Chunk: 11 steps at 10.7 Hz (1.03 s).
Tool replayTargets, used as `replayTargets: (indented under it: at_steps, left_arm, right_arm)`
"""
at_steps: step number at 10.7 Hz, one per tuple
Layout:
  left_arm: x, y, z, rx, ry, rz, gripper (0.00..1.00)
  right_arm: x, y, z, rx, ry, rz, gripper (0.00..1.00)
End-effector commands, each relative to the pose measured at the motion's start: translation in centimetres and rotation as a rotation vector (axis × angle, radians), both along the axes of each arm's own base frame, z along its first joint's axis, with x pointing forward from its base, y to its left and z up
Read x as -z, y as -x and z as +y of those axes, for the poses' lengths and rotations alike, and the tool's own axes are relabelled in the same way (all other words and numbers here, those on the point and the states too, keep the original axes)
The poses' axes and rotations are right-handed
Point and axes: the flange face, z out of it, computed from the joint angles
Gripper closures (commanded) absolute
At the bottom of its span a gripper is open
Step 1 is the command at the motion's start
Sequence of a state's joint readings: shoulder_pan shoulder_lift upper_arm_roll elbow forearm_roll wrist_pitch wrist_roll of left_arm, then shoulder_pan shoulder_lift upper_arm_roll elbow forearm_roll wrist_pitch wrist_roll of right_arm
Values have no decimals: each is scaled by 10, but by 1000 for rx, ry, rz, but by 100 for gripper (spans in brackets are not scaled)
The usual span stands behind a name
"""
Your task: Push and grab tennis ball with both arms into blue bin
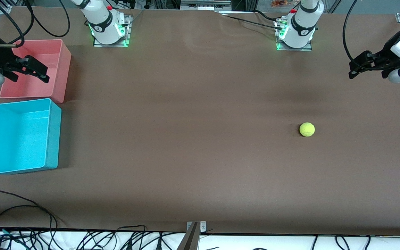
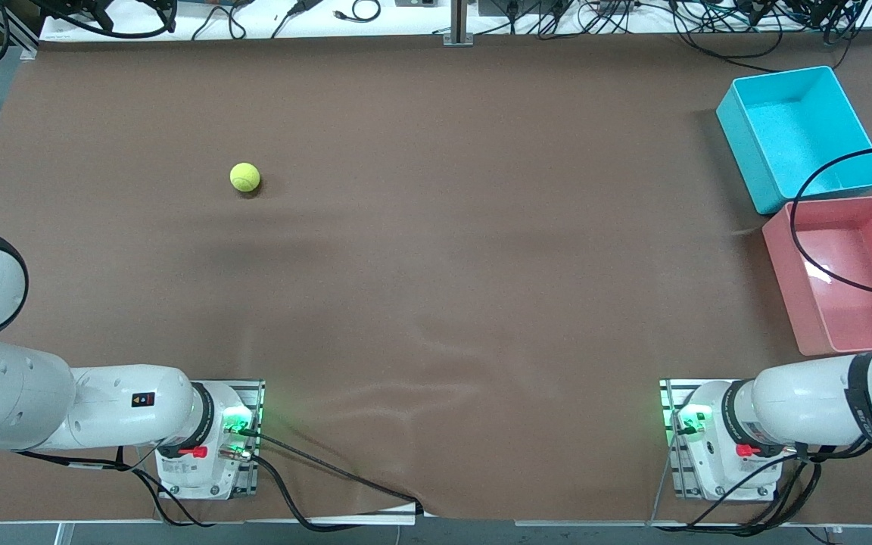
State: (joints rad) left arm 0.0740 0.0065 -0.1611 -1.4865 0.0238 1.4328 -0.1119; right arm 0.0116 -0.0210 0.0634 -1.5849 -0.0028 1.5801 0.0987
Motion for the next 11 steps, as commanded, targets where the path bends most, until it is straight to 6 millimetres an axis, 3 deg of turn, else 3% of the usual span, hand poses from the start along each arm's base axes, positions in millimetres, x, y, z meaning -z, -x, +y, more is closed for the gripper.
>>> replayTargets:
  at_steps: [1,11]
  left_arm:
    - [-4,2,2,4,-8,2,0]
    - [-4,2,-2,11,-10,4,0]
  right_arm:
    - [-1,2,-8,-67,11,-9,0]
    - [4,3,-4,-64,15,2,0]
